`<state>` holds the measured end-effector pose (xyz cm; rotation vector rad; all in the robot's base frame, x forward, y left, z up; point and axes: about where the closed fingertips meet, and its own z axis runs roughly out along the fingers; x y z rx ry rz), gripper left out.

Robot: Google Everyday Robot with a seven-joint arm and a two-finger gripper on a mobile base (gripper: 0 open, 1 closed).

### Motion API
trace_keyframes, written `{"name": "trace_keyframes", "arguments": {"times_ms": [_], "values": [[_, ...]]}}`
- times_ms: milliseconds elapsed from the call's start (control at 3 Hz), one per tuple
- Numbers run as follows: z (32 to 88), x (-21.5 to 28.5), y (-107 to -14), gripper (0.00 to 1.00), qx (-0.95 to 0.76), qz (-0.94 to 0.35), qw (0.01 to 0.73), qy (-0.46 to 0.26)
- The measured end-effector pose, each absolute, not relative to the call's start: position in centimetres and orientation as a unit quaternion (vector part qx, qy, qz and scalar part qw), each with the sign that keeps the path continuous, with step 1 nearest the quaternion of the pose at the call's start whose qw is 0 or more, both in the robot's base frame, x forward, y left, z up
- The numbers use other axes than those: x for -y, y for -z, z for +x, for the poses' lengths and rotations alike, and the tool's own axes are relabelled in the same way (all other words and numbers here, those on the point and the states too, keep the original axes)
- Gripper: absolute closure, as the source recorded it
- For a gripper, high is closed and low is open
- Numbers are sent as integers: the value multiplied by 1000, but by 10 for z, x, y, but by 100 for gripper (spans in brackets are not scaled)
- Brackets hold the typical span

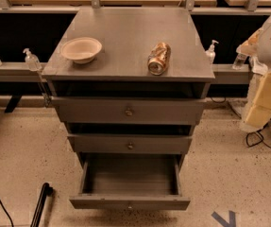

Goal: Close bottom drawer

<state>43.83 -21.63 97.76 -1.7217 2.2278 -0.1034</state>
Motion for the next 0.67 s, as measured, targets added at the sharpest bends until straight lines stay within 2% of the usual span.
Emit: {"name": "trace_keyframes", "arguments": {"times_ms": [667], "values": [[439,215,-974,0,-779,-605,164,28]]}}
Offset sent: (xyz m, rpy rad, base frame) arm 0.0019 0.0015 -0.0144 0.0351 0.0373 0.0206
